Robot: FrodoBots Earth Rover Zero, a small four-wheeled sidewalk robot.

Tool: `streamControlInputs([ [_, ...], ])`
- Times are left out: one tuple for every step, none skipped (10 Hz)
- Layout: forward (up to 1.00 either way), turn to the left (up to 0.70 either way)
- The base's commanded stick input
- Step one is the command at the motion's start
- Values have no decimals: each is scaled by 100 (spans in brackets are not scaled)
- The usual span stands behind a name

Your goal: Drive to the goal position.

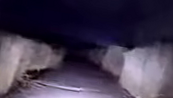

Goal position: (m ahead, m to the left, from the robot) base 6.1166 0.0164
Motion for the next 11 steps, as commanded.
streamControlInputs([
  [85, 3],
  [85, 0],
  [85, 0],
  [85, 0],
  [85, 0],
  [85, 0],
  [85, 0],
  [85, 0],
  [85, 0],
  [85, 0],
  [85, 0],
])
